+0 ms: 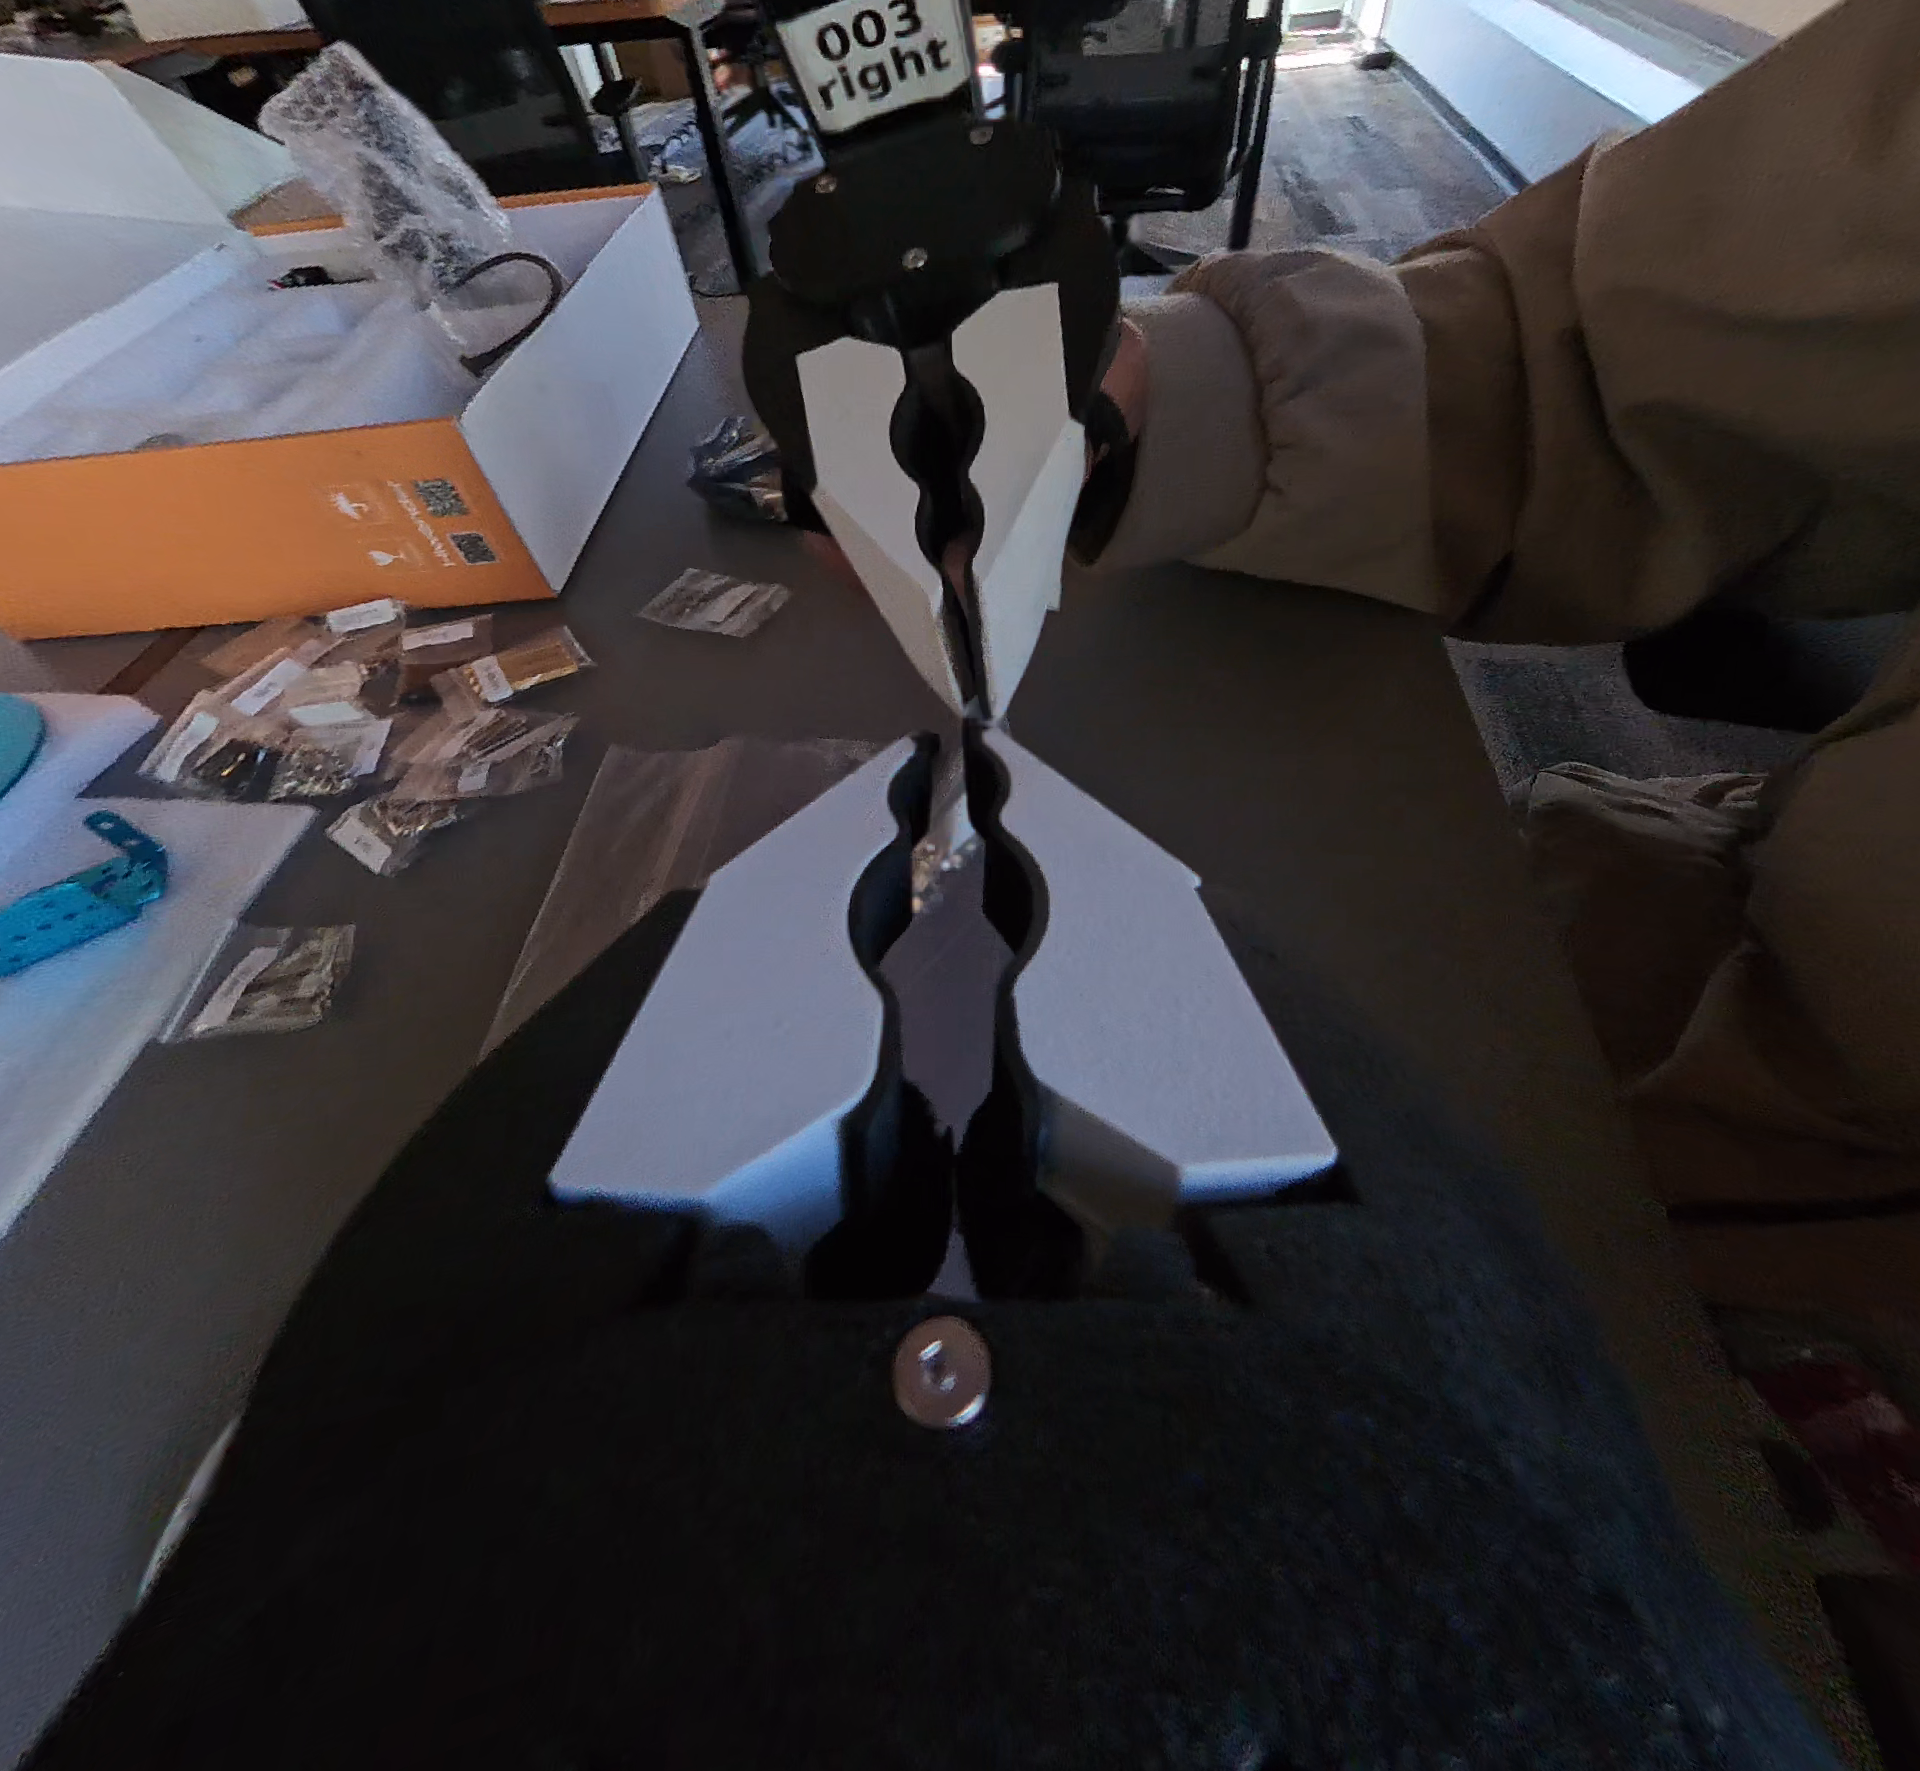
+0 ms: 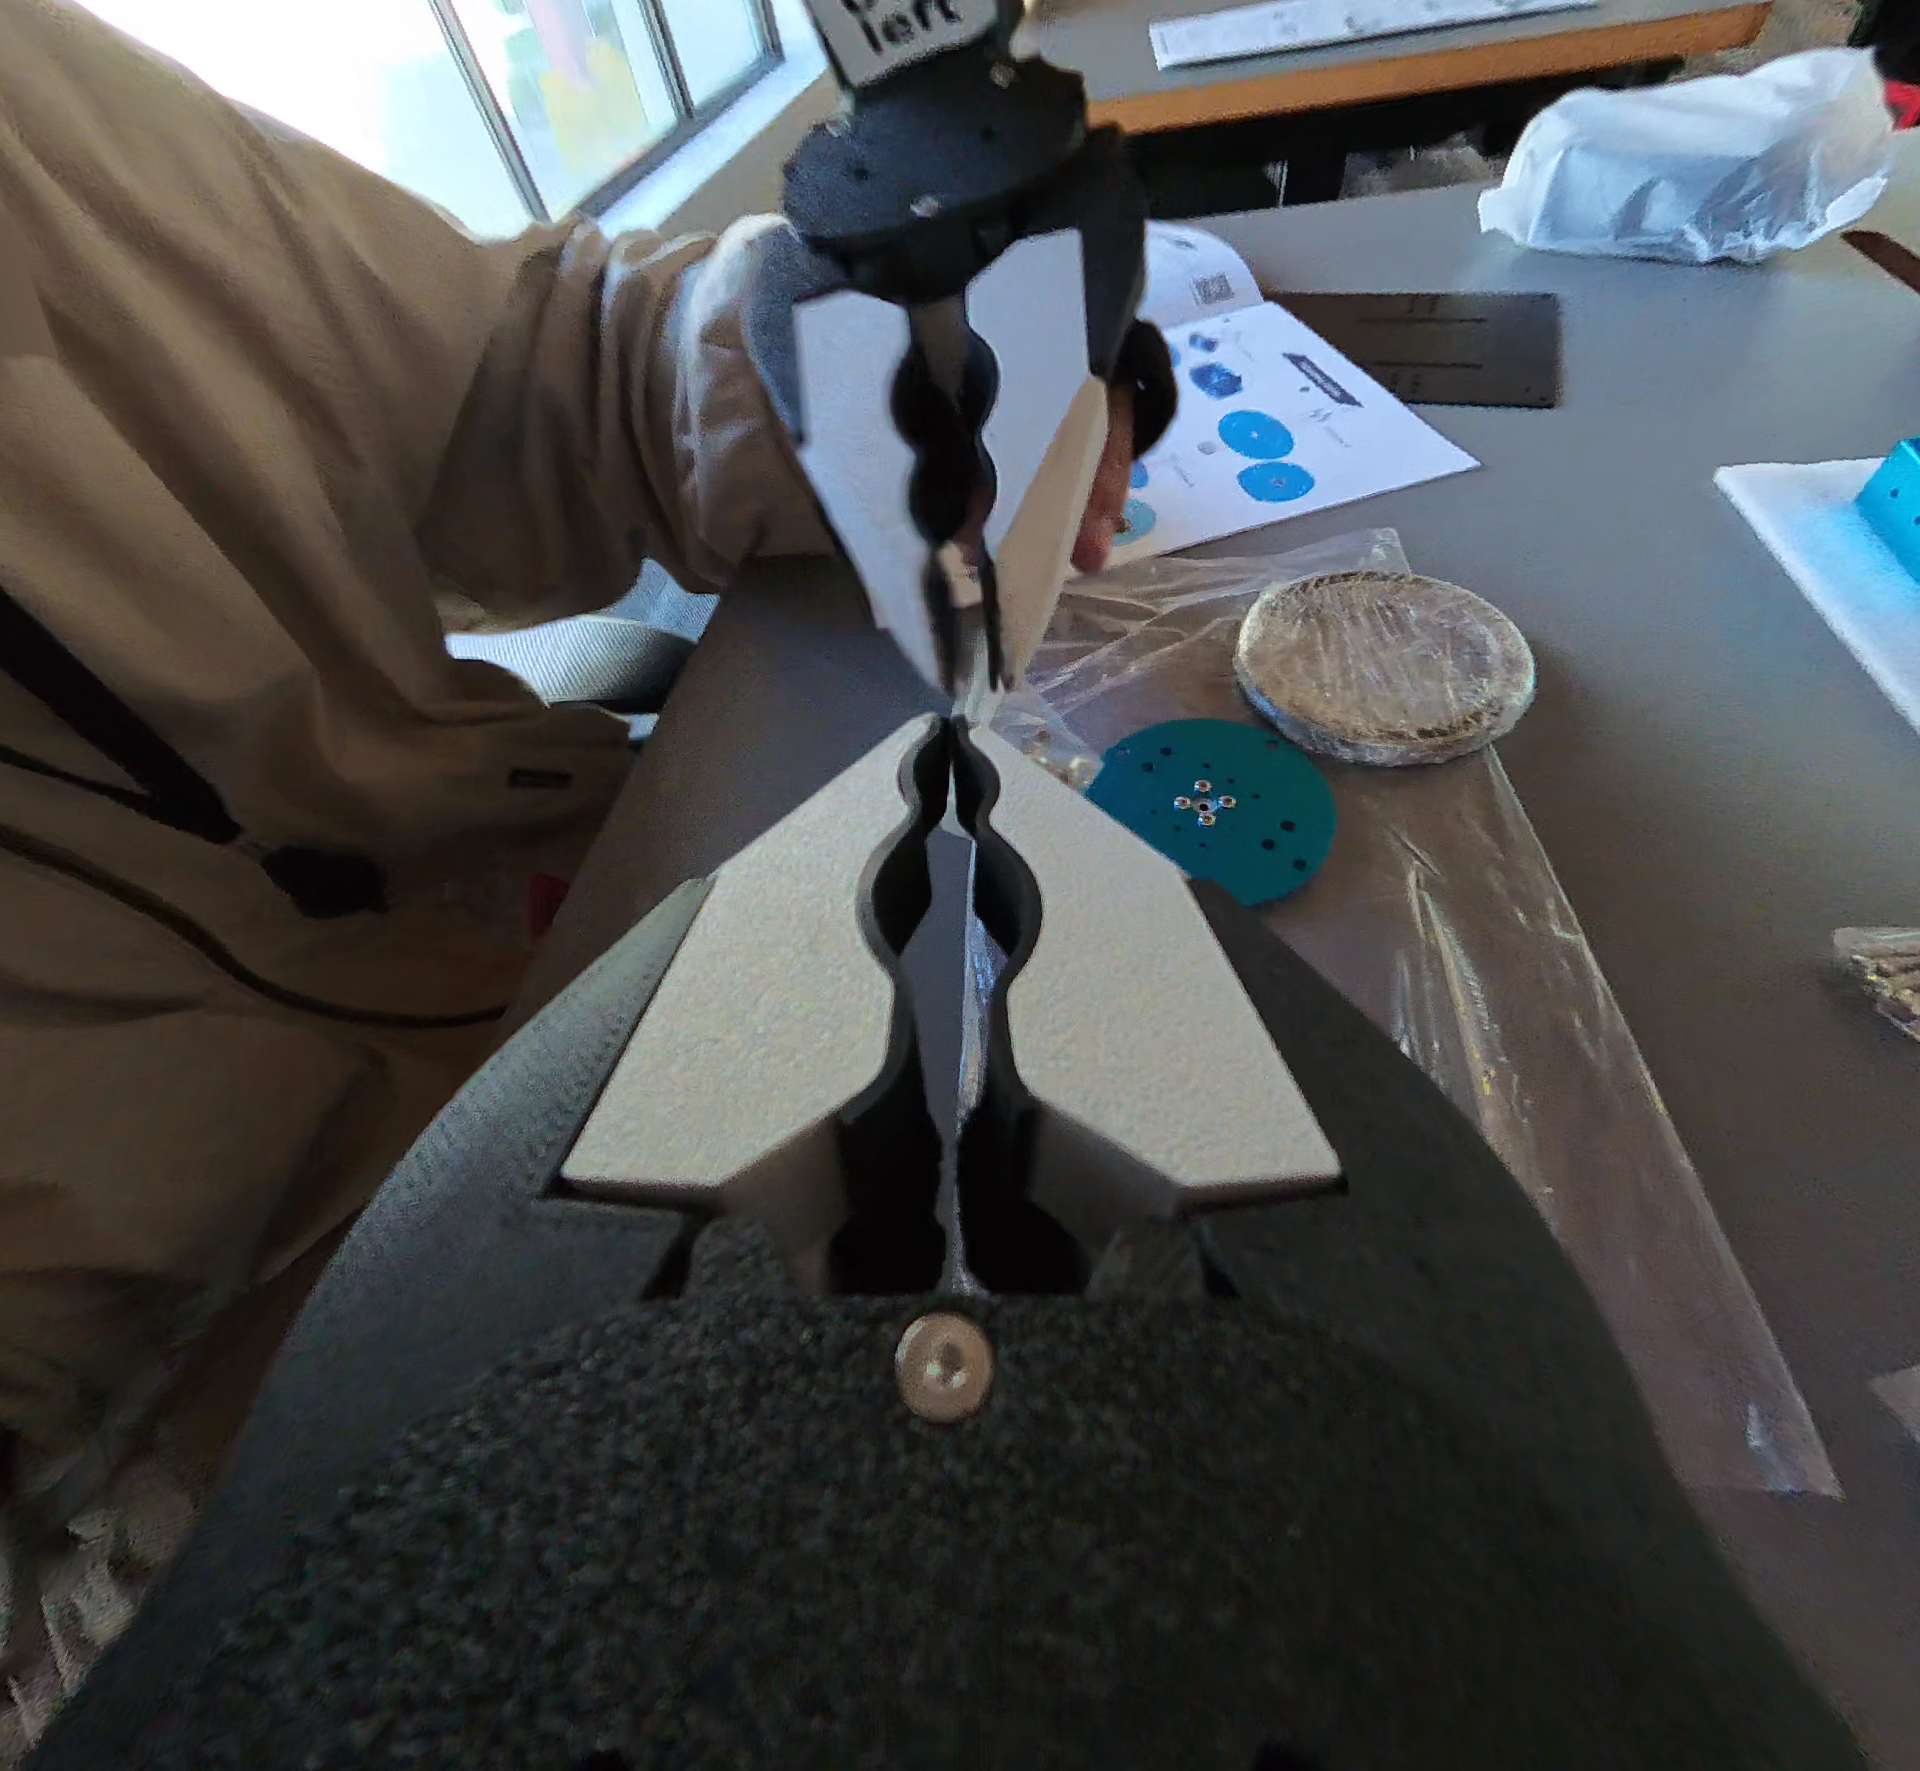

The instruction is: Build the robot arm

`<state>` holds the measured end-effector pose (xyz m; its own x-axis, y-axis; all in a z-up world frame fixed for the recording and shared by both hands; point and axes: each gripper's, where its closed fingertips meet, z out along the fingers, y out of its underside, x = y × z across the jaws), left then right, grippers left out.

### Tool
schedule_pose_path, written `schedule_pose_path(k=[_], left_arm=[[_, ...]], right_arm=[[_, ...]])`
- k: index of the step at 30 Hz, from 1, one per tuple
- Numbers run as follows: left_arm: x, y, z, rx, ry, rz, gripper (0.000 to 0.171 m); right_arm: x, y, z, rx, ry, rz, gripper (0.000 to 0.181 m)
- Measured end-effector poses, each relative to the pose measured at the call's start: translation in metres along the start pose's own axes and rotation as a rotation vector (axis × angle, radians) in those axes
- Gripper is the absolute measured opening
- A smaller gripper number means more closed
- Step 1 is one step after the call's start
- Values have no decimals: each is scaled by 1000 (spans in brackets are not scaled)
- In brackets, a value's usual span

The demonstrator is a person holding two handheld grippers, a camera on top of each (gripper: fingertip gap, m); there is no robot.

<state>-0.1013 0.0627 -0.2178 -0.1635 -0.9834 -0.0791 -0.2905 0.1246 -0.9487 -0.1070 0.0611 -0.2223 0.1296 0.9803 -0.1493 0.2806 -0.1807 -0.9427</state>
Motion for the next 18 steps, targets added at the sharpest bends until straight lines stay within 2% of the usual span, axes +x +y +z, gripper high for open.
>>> schedule_pose_path(k=[2, 8, 13, 18], left_arm=[[-3, -3, 8, 26, 21, 4, 0], [-5, -7, 13, 163, 1, -24, 0], [-23, -6, -2, 268, -55, -67, 0], [-43, -8, -25, 364, -85, -173, 0]], right_arm=[[5, 5, -6, 13, 14, 21, 0], [12, 6, -16, 5, 65, -11, 0], [20, -3, -16, 138, 108, -47, 4], [27, -13, -19, 264, 76, 70, 15]])
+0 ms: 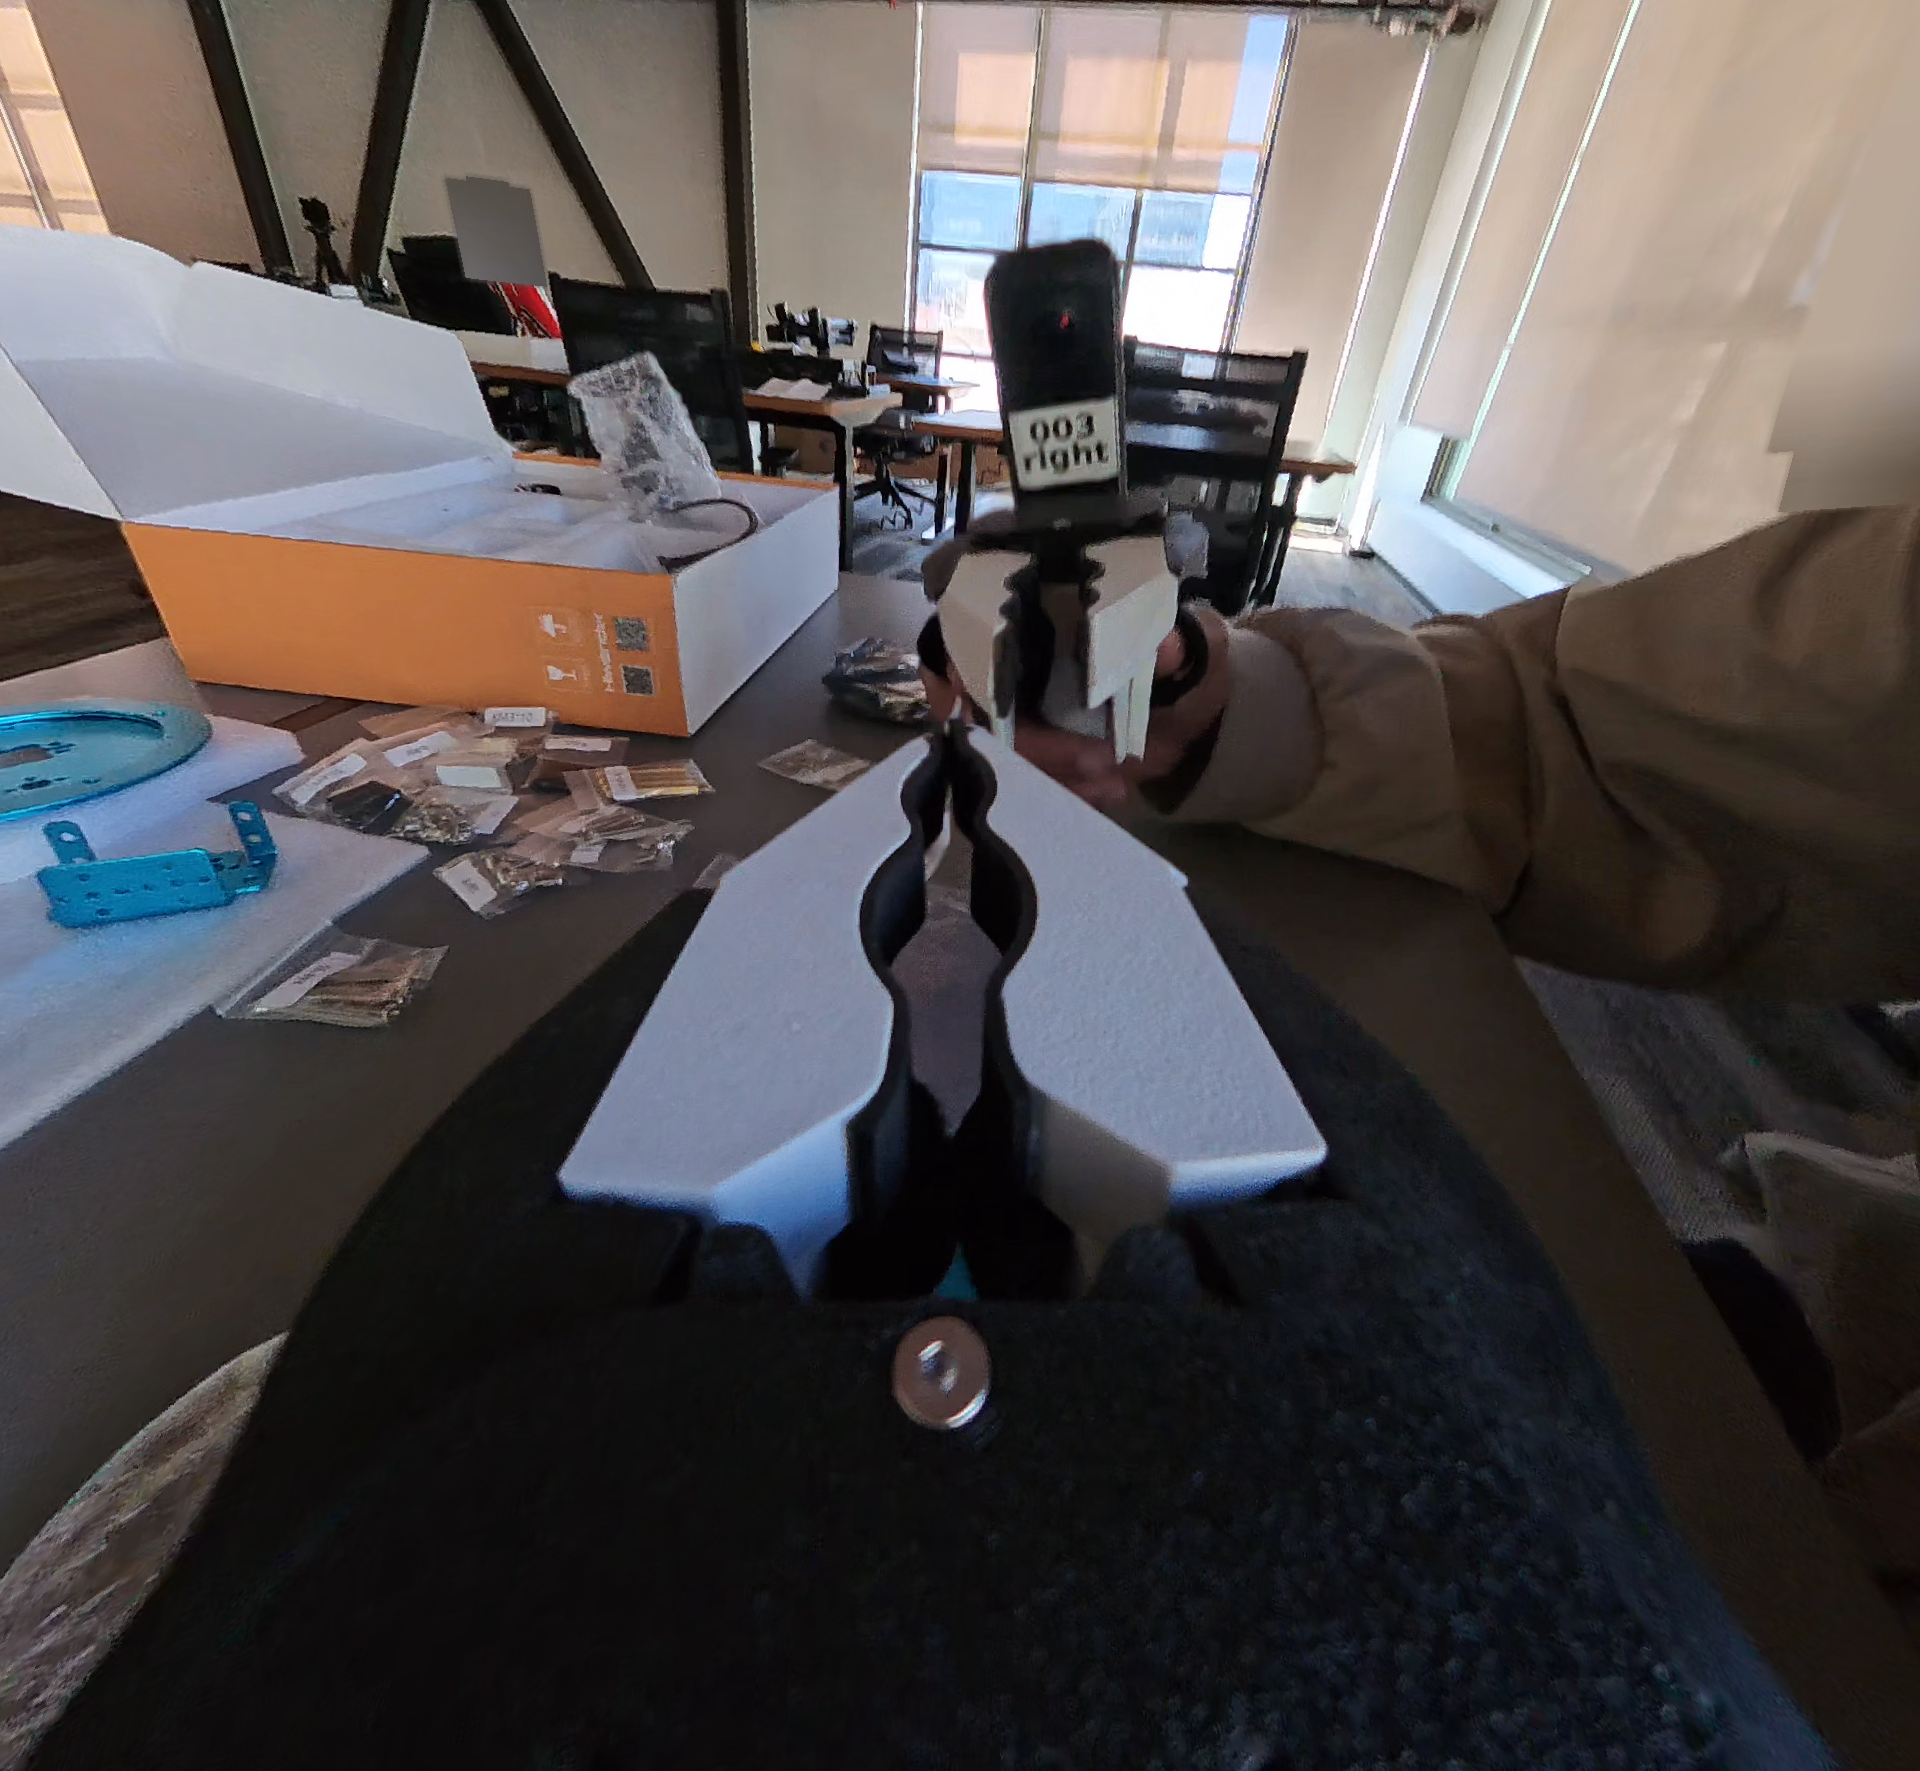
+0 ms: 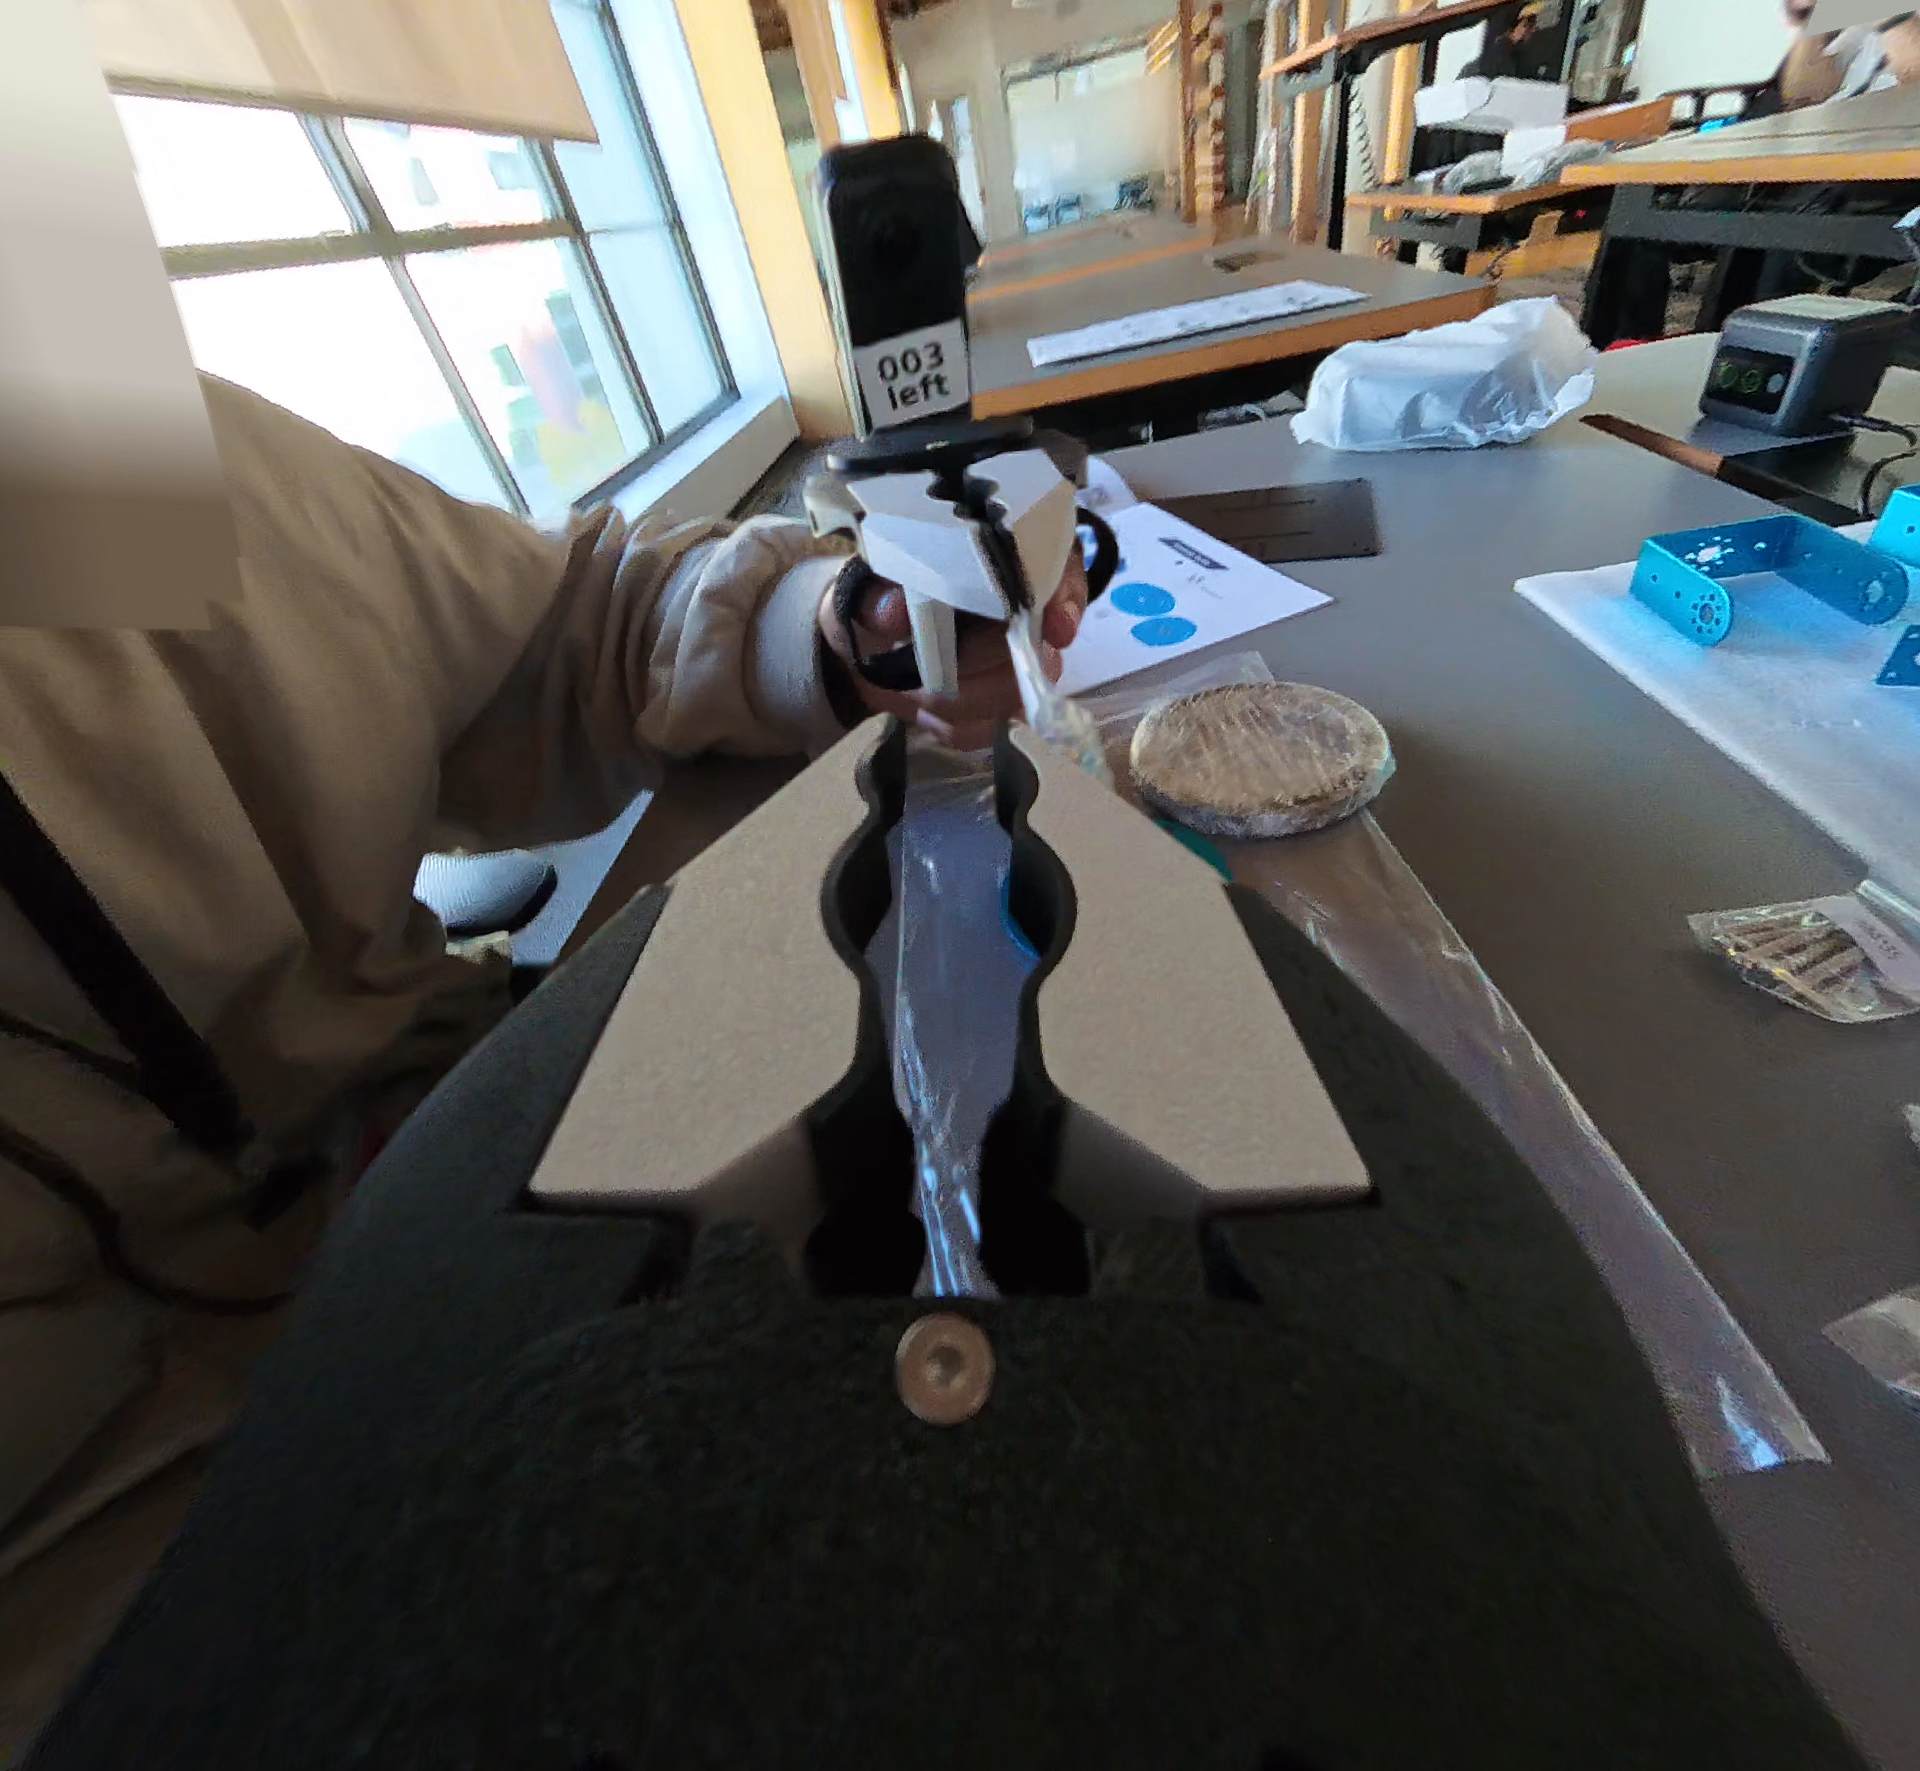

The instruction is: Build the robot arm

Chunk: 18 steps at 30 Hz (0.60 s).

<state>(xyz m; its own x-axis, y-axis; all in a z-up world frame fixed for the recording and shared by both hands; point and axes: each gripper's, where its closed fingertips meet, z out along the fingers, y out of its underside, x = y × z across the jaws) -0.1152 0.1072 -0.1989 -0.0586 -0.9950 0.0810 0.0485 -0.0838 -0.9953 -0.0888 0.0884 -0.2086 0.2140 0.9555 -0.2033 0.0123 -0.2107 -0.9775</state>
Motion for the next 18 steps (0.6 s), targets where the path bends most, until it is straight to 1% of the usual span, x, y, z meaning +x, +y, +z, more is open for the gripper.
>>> schedule_pose_path(k=[3, 9, 15, 18], left_arm=[[0, -4, -2, 21, 0, -9, 0], [10, -2, 2, 23, 5, 13, 0], [14, -9, 1, 66, -7, -31, 0], [14, -8, 0, 69, -1, -53, 0]], right_arm=[[7, 1, 4, 40, 31, 30, 22], [7, 5, 12, 86, 23, 65, 24], [4, 1, 11, 104, 43, 5, 23], [2, -1, 12, 120, 54, -10, 22]])
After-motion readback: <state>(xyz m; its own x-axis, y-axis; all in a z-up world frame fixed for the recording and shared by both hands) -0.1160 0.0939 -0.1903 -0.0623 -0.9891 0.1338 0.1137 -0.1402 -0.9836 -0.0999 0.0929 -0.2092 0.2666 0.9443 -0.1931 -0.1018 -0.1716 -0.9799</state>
